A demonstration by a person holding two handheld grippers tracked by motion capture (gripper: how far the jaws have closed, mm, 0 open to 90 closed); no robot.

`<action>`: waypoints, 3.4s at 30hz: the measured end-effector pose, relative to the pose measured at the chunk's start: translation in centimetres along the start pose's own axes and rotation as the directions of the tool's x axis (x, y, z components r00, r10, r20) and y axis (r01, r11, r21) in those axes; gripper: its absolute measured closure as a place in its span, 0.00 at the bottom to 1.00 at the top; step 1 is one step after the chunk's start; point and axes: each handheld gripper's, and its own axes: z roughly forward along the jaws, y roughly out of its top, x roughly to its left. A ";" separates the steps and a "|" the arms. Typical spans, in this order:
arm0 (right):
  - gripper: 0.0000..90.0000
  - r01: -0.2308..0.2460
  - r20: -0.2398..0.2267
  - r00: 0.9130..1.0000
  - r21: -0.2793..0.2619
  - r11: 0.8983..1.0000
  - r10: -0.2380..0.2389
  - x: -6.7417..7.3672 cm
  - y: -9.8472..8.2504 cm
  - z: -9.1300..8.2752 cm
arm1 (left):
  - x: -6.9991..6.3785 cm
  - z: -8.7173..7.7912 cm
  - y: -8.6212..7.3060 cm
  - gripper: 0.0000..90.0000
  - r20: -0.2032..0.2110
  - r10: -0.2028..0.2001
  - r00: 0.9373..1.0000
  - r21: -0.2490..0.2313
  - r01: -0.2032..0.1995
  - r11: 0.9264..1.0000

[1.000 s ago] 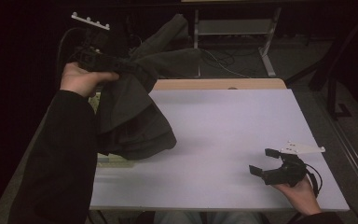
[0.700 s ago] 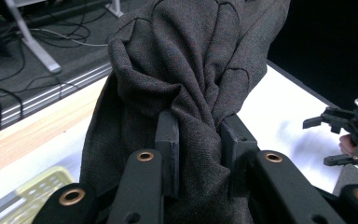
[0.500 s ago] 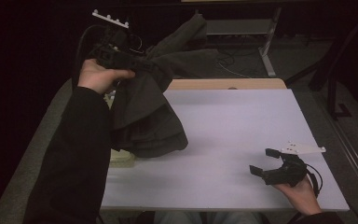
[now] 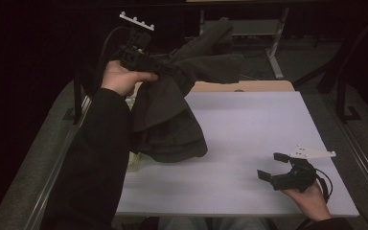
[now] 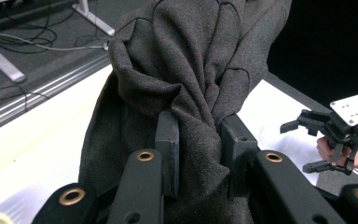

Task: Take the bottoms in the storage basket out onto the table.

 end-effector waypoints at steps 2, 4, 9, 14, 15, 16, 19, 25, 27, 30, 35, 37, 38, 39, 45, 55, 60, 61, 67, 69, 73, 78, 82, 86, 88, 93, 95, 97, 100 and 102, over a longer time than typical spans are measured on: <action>0.00 0.000 0.000 1.000 0.000 1.000 0.000 0.0 0.0 0.0 | -0.1 0.5 0.1 0.78 0.007 0.005 1.000 0.005 -0.005 1.000; 0.00 -0.003 0.002 1.000 -0.001 1.000 0.003 0.0 0.0 -0.1 | -0.2 1.0 0.1 0.78 0.013 0.010 1.000 0.010 -0.010 1.000; 0.00 -0.006 0.002 1.000 -0.007 1.000 0.006 0.0 0.0 -0.1 | -0.4 2.2 0.1 0.78 0.026 0.008 1.000 0.017 -0.009 1.000; 0.00 -0.003 0.003 1.000 -0.007 1.000 0.003 0.0 0.0 -0.1 | -0.7 3.4 0.1 0.78 0.050 0.009 0.999 0.026 -0.011 1.000; 0.00 -0.002 0.003 1.000 -0.008 1.000 0.002 0.0 0.0 -0.1 | -0.9 3.8 0.1 0.78 0.055 0.006 0.998 0.024 -0.008 1.000; 0.00 0.000 0.002 1.000 -0.007 1.000 0.000 0.0 0.0 -0.1 | -0.9 4.0 0.1 0.78 0.060 0.011 0.998 0.028 -0.013 1.000; 0.00 0.001 0.003 1.000 -0.007 1.000 -0.001 0.0 0.0 -0.1 | -1.1 5.0 0.0 0.78 0.071 0.012 0.997 0.040 -0.015 0.999; 0.00 0.003 0.001 1.000 -0.008 1.000 -0.003 0.0 0.0 -0.2 | -1.3 6.6 -0.2 0.78 0.086 0.023 0.996 0.064 -0.028 0.998; 0.00 0.006 0.001 1.000 -0.004 1.000 -0.006 0.1 0.0 -0.3 | -1.3 7.1 -0.3 0.78 0.090 0.020 0.996 0.065 -0.025 0.998; 0.00 0.007 -0.001 1.000 -0.003 1.000 -0.007 0.1 0.0 -0.3 | -1.3 8.0 -0.5 0.78 0.099 0.023 0.995 0.082 -0.031 0.996; 0.00 0.011 -0.004 1.000 0.000 1.000 -0.011 0.1 0.1 -0.3 | -1.4 9.7 -0.8 0.78 0.120 0.021 0.993 0.096 -0.032 0.995; 0.00 0.011 -0.006 1.000 0.000 1.000 -0.011 0.1 0.0 -0.3 | -1.4 10.3 -0.9 0.78 0.129 0.023 0.991 0.101 -0.036 0.994; 0.00 0.011 -0.006 1.000 0.000 1.000 -0.011 0.1 0.0 -0.2 | -1.4 10.6 -0.9 0.78 0.135 0.024 0.991 0.105 -0.039 0.994; 0.00 0.010 -0.007 1.000 0.002 1.000 -0.010 0.1 0.0 -0.3 | -1.4 10.9 -0.9 0.78 0.138 0.021 0.990 0.108 -0.036 0.993; 0.00 0.012 -0.008 1.000 0.001 1.000 -0.012 0.1 0.0 -0.3 | -1.6 12.4 -1.2 0.78 0.148 0.020 0.989 0.114 -0.038 0.993; 0.00 0.016 -0.013 1.000 0.004 1.000 -0.016 0.1 0.0 -0.2 | -1.7 14.5 -1.9 0.78 0.162 0.046 0.986 0.143 -0.070 0.987; 0.00 0.011 -0.014 1.000 0.006 1.000 -0.011 0.2 0.1 -0.2 | -2.0 15.9 -2.3 0.78 0.172 0.030 0.985 0.144 -0.055 0.988; 0.00 0.010 -0.015 1.000 0.006 1.000 -0.010 0.2 0.1 -0.2 | -2.0 16.2 -2.4 0.78 0.176 0.027 0.984 0.146 -0.053 0.988; 0.00 0.017 -0.013 1.000 0.001 1.000 -0.017 0.1 0.1 -0.2 | -2.2 17.6 -2.8 0.78 0.193 0.008 0.981 0.153 -0.038 0.987; 0.00 0.019 -0.014 1.000 0.002 1.000 -0.019 0.1 0.0 -0.2 | -2.1 17.8 -2.9 0.78 0.192 0.009 0.981 0.163 -0.041 0.986; 0.00 0.017 -0.013 1.000 0.003 1.000 -0.017 0.1 0.0 -0.3 | -2.0 18.3 -3.1 0.78 0.191 0.000 0.982 0.158 -0.031 0.987; 0.00 0.019 -0.013 1.000 0.004 1.000 -0.019 0.1 0.0 -0.2 | -2.0 19.0 -3.3 0.78 0.196 -0.007 0.981 0.165 -0.026 0.986; 0.00 0.019 -0.013 1.000 0.004 1.000 -0.019 0.1 0.0 -0.2 | -1.9 19.7 -3.6 0.78 0.200 -0.008 0.980 0.174 -0.027 0.984; 0.00 0.018 -0.014 1.000 0.002 1.000 -0.017 0.1 0.0 -0.2 | -1.9 20.4 -3.9 0.78 0.207 -0.026 0.978 0.181 -0.013 0.983; 0.00 0.016 -0.016 1.000 0.003 1.000 -0.016 0.1 0.0 -0.2 | -2.0 20.8 -4.1 0.78 0.209 -0.053 0.976 0.191 0.012 0.982; 0.00 0.024 -0.017 1.000 0.000 1.000 -0.024 0.2 0.1 -0.2 | -1.9 21.6 -4.3 0.78 0.214 -0.035 0.976 0.200 -0.009 0.980; 0.00 0.026 -0.017 0.999 0.002 1.000 -0.026 0.2 0.1 -0.1 | -1.8 21.9 -4.5 0.78 0.215 -0.039 0.976 0.202 -0.005 0.979; 0.00 0.025 -0.018 1.000 0.005 1.000 -0.025 0.2 0.1 -0.2 | -1.7 22.3 -4.6 0.78 0.218 -0.037 0.975 0.208 -0.009 0.978; 0.00 0.023 -0.021 1.000 0.003 1.000 -0.023 0.2 0.2 -0.2 | -1.7 22.8 -4.9 0.77 0.219 -0.043 0.975 0.219 -0.006 0.976; 0.00 0.025 -0.021 0.999 0.003 1.000 -0.025 0.3 0.2 -0.1 | -1.7 23.1 -5.0 0.77 0.220 -0.040 0.975 0.227 -0.011 0.974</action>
